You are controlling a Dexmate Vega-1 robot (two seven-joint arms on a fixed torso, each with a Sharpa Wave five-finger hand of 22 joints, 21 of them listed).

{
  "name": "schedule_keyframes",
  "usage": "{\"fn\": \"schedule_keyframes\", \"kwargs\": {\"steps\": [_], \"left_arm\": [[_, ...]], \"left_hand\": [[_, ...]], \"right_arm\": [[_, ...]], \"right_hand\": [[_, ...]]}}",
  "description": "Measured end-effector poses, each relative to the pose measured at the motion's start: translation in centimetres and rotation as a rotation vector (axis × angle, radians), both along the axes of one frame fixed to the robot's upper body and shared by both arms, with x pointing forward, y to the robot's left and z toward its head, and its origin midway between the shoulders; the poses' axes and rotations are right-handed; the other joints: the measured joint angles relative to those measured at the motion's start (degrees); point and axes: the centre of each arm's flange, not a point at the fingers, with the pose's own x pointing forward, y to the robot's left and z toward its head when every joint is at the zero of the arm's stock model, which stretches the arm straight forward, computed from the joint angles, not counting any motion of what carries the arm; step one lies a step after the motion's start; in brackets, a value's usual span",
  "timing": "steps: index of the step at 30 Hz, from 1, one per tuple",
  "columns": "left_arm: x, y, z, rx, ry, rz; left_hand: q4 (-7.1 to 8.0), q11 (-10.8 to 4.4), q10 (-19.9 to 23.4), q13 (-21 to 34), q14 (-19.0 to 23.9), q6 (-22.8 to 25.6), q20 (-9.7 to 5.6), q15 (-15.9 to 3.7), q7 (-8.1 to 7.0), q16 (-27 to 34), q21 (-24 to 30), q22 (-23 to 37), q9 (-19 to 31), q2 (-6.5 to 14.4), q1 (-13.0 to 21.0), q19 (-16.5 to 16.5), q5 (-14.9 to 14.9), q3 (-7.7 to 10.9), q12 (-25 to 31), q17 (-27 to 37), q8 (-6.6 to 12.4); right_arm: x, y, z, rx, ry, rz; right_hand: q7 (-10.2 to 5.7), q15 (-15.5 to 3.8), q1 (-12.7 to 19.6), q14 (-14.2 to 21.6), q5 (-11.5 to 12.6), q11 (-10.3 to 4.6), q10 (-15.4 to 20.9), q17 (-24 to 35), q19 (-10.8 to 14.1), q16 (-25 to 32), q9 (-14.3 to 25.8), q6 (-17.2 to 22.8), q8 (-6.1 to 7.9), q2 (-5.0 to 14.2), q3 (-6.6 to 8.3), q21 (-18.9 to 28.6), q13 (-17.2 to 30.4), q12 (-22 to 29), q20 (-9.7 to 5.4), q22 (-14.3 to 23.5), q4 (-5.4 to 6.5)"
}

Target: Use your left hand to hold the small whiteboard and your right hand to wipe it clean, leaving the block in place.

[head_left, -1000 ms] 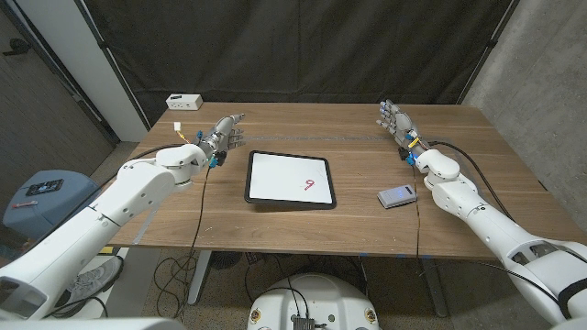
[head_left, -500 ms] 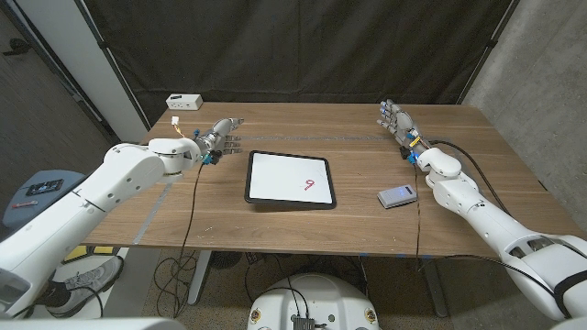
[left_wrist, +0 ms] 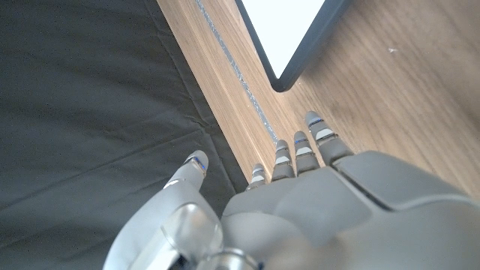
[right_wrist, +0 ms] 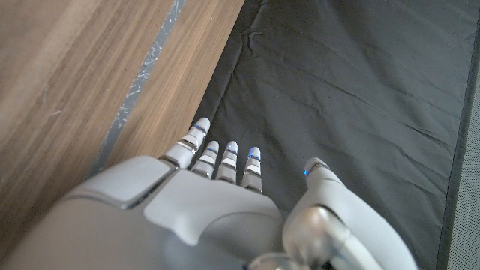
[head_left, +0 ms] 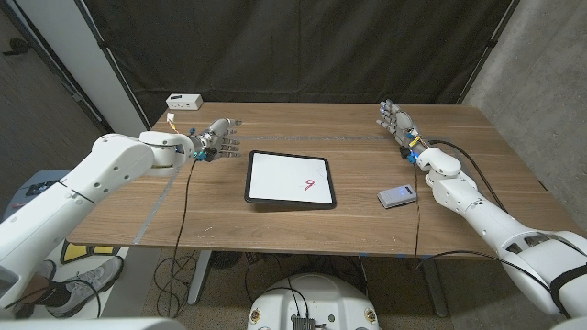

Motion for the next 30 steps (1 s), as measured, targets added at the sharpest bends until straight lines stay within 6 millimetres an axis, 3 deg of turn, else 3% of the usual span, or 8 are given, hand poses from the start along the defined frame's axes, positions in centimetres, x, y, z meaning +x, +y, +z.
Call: {"fn": "schedule_keyframes", "kwargs": {"steps": [17, 30], "left_arm": [[-0.4, 1.2, -1.0, -0.062, 0.111, -0.023], [-0.8, 1.6, -1.4, -0.13, 0.172, -0.039]], "left_hand": [[-1.12, 1.17, 1.66, 0.01, 2.0, 0.41, 1.34, 0.78, 0.41, 0.0, 0.0, -0.13, 0.0, 0.0, 0.0, 1.54, 0.0, 0.15, 0.25, -0.14, 0.0], [-1.95, 2.12, 4.0, 0.01, 4.47, 1.78, 2.34, 1.2, 1.7, 0.27, 0.0, -0.13, 0.01, -0.47, 0.47, 4.02, 0.0, 0.13, 0.25, -0.14, 0.4]], "right_arm": [[-0.4, -0.6, -0.4, 0.003, 0.02, -0.008], [-0.4, -0.7, -0.6, 0.006, 0.023, -0.009]], "right_hand": [[0.0, 0.0, 0.0, 0.0, 0.0, 0.0, 0.0, 0.0, 0.0, 0.0, 0.0, 0.0, 0.0, 0.0, 0.01, 0.0, 0.0, 0.0, 0.0, 0.0, -0.45], [0.0, 0.0, 0.0, 0.0, 0.0, 0.0, 0.0, 0.01, 0.0, 0.0, 0.0, 0.0, 0.0, 0.0, 0.01, 0.0, 0.0, 0.0, 0.0, 0.0, -0.44]]}}
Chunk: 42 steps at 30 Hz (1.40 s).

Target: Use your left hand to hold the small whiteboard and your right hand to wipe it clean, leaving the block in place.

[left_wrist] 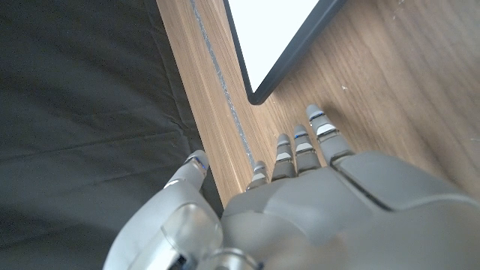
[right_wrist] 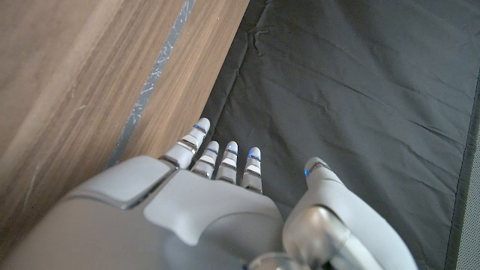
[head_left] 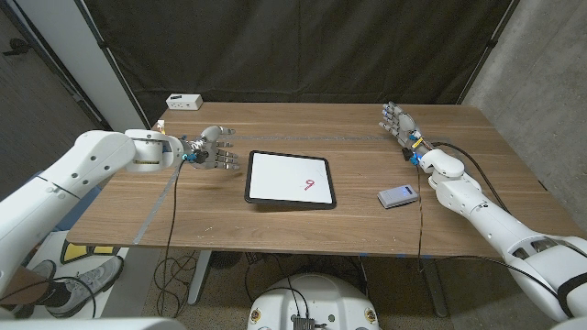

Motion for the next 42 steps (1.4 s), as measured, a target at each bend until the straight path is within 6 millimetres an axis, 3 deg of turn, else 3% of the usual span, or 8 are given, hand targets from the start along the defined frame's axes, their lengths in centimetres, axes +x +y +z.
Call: {"fn": "schedule_keyframes", "kwargs": {"steps": [4, 9, 21, 29, 42], "left_arm": [[-0.1, 0.1, -0.1, -0.02, 0.018, -0.009], [-0.2, 0.3, -0.2, -0.033, 0.042, -0.022], [-0.3, 0.5, -0.1, -0.038, 0.075, -0.046], [-0.2, 0.8, -0.2, -0.083, 0.1, -0.058], [0.4, 1.5, -0.2, -0.153, 0.14, -0.077]], "left_hand": [[-0.37, -0.3, 0.77, 0.0, 0.58, 1.33, -0.09, -0.01, -1.33, 0.0, 0.0, 0.0, 0.0, -0.22, 0.23, 0.52, 0.0, 0.08, 0.21, 0.0, 0.22], [-0.45, -0.3, 1.13, 0.0, 0.91, 1.65, 0.0, 0.29, -0.98, 0.0, 0.0, 0.0, 0.0, -0.22, 0.23, 0.61, 0.0, 0.0, 0.49, 0.01, 0.22], [-1.16, 0.63, 2.07, 0.0, 1.35, 4.31, 0.09, 0.3, 2.56, 0.0, 0.0, 0.16, 0.0, -0.22, 0.22, 1.13, 0.0, 0.25, 0.49, 0.01, 0.5], [-2.07, 1.44, 2.88, 0.01, 2.26, 7.94, 0.18, 0.61, 6.19, -0.27, -0.38, 0.15, 0.0, -0.38, 0.39, 2.08, 0.0, 0.22, 0.16, -0.01, 1.1], [-3.42, 1.74, 3.79, 0.01, 2.87, 9.25, 0.42, 0.6, 6.6, -0.27, -0.38, 0.15, 0.01, -1.06, 1.06, 3.28, 0.0, 0.26, -0.05, 0.0, 1.1]], "right_arm": [[0.0, -0.1, -0.1, 0.004, 0.002, 0.0], [-0.1, -0.1, -0.3, 0.004, 0.004, 0.0], [-0.3, -0.2, -0.6, 0.006, 0.013, 0.002], [-0.3, 0.0, -0.8, 0.009, 0.015, 0.001], [-0.3, 0.1, -0.7, 0.015, 0.015, -0.002]], "right_hand": [[0.0, 0.33, 0.0, 0.33, 0.0, 0.0, 0.0, 0.0, 0.0, 0.0, 0.0, 0.0, 0.0, 0.0, 0.17, 0.0, 0.0, 0.0, 0.0, 0.0, -0.17], [0.0, 0.42, 0.0, 0.42, 0.0, 0.0, 0.0, 0.14, 0.0, 0.0, 0.0, 0.0, 0.0, 0.0, 0.17, 0.0, 0.0, 0.0, 0.0, 0.0, -0.17], [0.0, 0.42, 0.0, 0.42, 0.0, 0.0, 0.0, 0.13, 0.0, 0.0, 0.0, 0.0, 0.0, 0.0, 0.17, 0.0, 0.0, 0.0, 0.0, 0.0, -0.16], [0.0, 0.42, 0.0, 0.42, 0.0, 0.0, 0.0, 0.13, 0.0, 0.0, 0.0, 0.0, 0.0, 0.0, 0.17, 0.0, 0.0, 0.0, 0.0, 0.0, -0.16], [0.0, 0.42, 0.0, 0.42, 0.0, 0.0, 0.0, 0.13, 0.0, 0.0, 0.0, 0.0, 0.0, 0.0, 0.33, 0.0, 0.0, 0.0, 0.0, 0.0, -0.32]]}}
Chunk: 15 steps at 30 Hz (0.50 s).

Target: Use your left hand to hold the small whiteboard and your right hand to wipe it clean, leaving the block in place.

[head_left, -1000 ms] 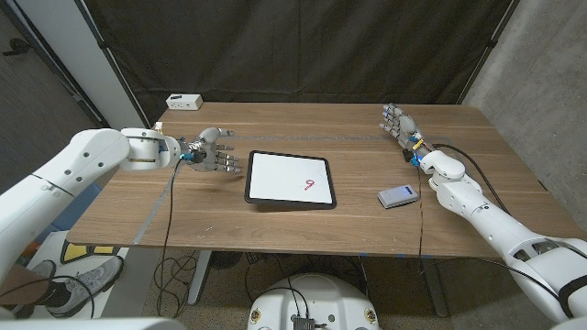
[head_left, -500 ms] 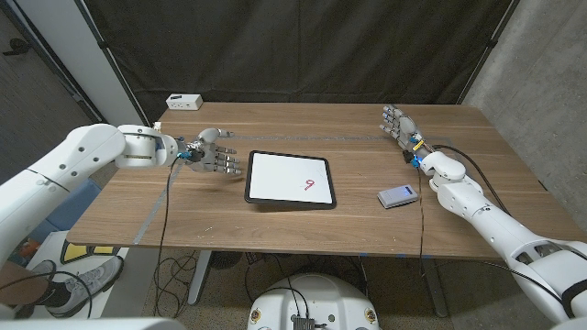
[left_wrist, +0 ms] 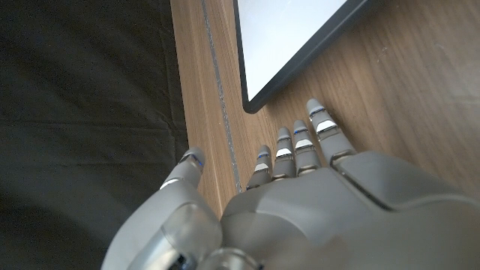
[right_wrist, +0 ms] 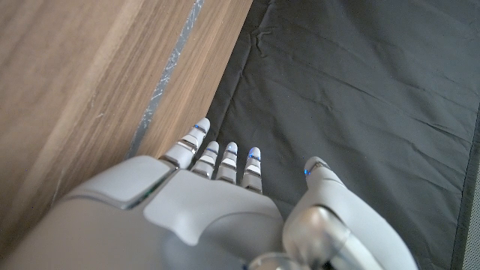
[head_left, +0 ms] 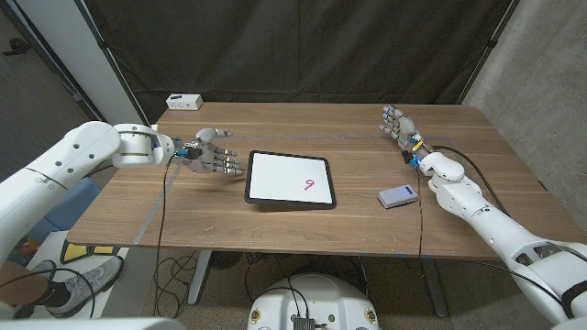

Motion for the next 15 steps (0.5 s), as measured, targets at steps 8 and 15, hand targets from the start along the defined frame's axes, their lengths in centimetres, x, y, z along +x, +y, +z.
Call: {"fn": "schedule_keyframes", "kwargs": {"steps": [8, 15], "left_arm": [[0.6, 0.1, 0.0, -0.048, 0.031, -0.019], [1.0, 0.2, 0.0, -0.073, 0.066, -0.033]], "left_hand": [[-1.1, 0.31, 0.31, 0.0, 0.95, 2.09, 0.5, 0.35, 0.27, 0.0, 0.0, 0.0, 0.0, -0.75, 0.75, 0.5, 0.0, -0.22, 0.0, 0.0, 0.0], [-1.73, 0.39, 0.88, 0.0, 1.23, 3.31, 0.49, 0.62, 0.27, 0.0, 0.0, -0.01, 0.0, -0.62, 1.07, 1.11, 0.0, -0.36, 0.0, 0.01, 0.0]], "right_arm": [[0.3, 0.1, 0.3, 0.001, 0.0, -0.004], [0.7, 0.2, 0.5, -0.002, -0.002, -0.001]], "right_hand": [[0.0, 0.0, 0.0, 0.0, 0.0, 0.0, 0.0, 0.0, 0.0, 0.0, 0.0, 0.0, 0.0, 0.0, 0.0, 0.0, 0.0, 0.0, 0.0, 0.0, 0.0], [0.0, 0.0, 0.0, 0.0, 0.0, 0.0, 0.0, 0.0, 0.0, 0.0, 0.0, 0.0, 0.0, 0.0, 0.0, 0.0, 0.0, 0.0, 0.0, 0.0, 0.0]]}}
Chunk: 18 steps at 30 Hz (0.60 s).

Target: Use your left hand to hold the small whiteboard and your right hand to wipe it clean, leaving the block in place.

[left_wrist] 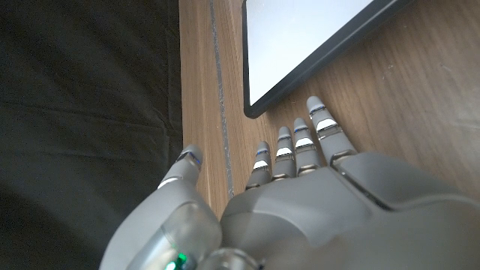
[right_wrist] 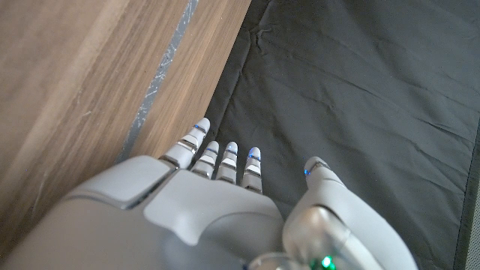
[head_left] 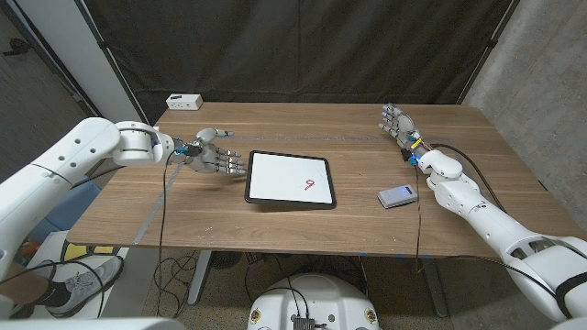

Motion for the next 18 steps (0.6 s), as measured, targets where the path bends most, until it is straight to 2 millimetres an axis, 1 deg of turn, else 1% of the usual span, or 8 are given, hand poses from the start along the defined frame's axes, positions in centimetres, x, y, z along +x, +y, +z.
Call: {"fn": "schedule_keyframes", "kwargs": {"steps": [3, 6, 7, 11, 13, 15, 18], "left_arm": [[0.04, -0.09, 0.04, -0.003, 0.014, -0.008], [0.14, -0.11, 0.06, -0.006, 0.032, -0.013], [0.15, -0.17, 0.03, -0.007, 0.04, -0.016], [0.24, -0.3, 0.05, -0.008, 0.06, -0.024], [0.31, -0.37, 0.07, -0.008, 0.068, -0.028], [0.36, -0.4, 0.2, -0.008, 0.071, -0.029], [0.37, -0.53, 0.16, -0.005, 0.089, -0.037]], "left_hand": [[-0.24, 0.15, 0.16, 0.0, 0.3, 0.0, 0.0, -0.29, 0.01, 0.0, 0.0, 0.0, 0.0, -0.06, 0.06, 0.0, 0.0, 0.23, 0.0, 0.0, 0.0], [-0.39, 0.12, 0.33, 0.0, 0.51, 0.54, 0.06, -0.09, 0.09, 0.0, 0.0, 0.0, 0.0, -0.29, 0.3, 0.06, 0.0, 0.08, 0.0, 0.0, 0.0], [-0.45, 0.02, 0.57, 0.0, 0.6, 0.74, 0.22, -0.01, -0.12, 0.0, 0.0, 0.0, 0.0, -0.3, 0.3, 0.22, 0.0, 0.02, 0.0, 0.0, 0.0], [-0.63, 0.02, 0.58, 0.0, 0.6, 1.25, 0.31, -0.01, 0.41, 0.0, 0.0, 0.0, 0.0, -0.36, 0.36, 0.32, 0.0, 0.18, 0.0, 0.01, 0.0], [-0.79, 0.23, 0.8, 0.0, 0.6, 1.46, 0.32, -0.01, 0.2, 0.0, 0.0, 0.0, 0.0, -0.36, 0.36, 0.32, 0.0, 0.14, 0.0, 0.01, 0.0], [-0.91, 0.05, 0.99, 0.0, 0.59, 1.54, 0.31, -0.01, 0.11, 0.0, 0.0, -0.01, 0.0, -0.36, 0.36, 0.31, 0.0, 0.03, 0.0, 0.0, 0.0], [-0.91, 0.05, 0.99, 0.0, 0.59, 1.84, 0.31, -0.01, 0.41, 0.0, 0.0, 0.0, 0.0, -0.36, 0.36, 0.31, 0.0, 0.03, -0.21, 0.01, 0.0]], "right_arm": [[0.16, 0.0, 0.04, 0.001, 0.001, 0.0], [0.32, 0.06, 0.07, 0.002, 0.002, 0.003], [0.36, 0.08, 0.07, 0.002, 0.002, 0.003], [0.48, 0.04, 0.1, 0.005, 0.002, 0.001], [0.5, 0.01, 0.08, 0.005, 0.002, 0.0], [0.52, 0.01, 0.06, 0.006, 0.002, 0.0], [0.55, -0.05, 0.01, 0.007, 0.001, -0.001]], "right_hand": [[0.0, 0.0, 0.0, 0.0, 0.0, 0.0, 0.0, 0.0, 0.0, 0.0, 0.0, 0.0, 0.0, 0.0, 0.0, 0.0, 0.0, 0.0, 0.0, 0.0, 0.0], [0.0, 0.0, 0.0, 0.0, 0.0, 0.0, 0.0, 0.0, 0.0, 0.0, 0.0, 0.0, 0.0, 0.0, 0.0, 0.0, 0.0, 0.0, 0.0, 0.0, 0.0], [0.0, 0.0, 0.0, 0.0, 0.0, 0.0, 0.0, 0.0, 0.0, 0.0, 0.0, 0.0, 0.0, 0.0, 0.0, 0.0, 0.0, 0.0, 0.0, 0.0, 0.0], [0.0, 0.0, 0.0, 0.0, 0.0, 0.0, 0.0, 0.0, 0.0, 0.0, 0.0, 0.0, 0.0, 0.0, 0.0, 0.0, 0.0, 0.0, 0.0, 0.0, 0.0], [0.0, 0.0, 0.0, 0.0, 0.0, 0.0, 0.0, 0.0, 0.0, 0.0, 0.0, 0.0, 0.0, 0.0, 0.0, 0.0, 0.0, 0.0, 0.0, 0.0, 0.0], [0.0, 0.0, 0.0, 0.0, 0.0, 0.0, 0.0, 0.0, 0.0, 0.0, 0.0, 0.0, 0.0, 0.0, 0.0, 0.0, 0.0, 0.0, 0.0, 0.0, 0.0], [0.0, 0.0, 0.0, 0.0, 0.0, 0.0, 0.0, 0.0, 0.0, 0.0, 0.0, 0.0, 0.0, 0.0, 0.0, 0.0, 0.0, 0.0, 0.0, 0.0, 0.0]]}}
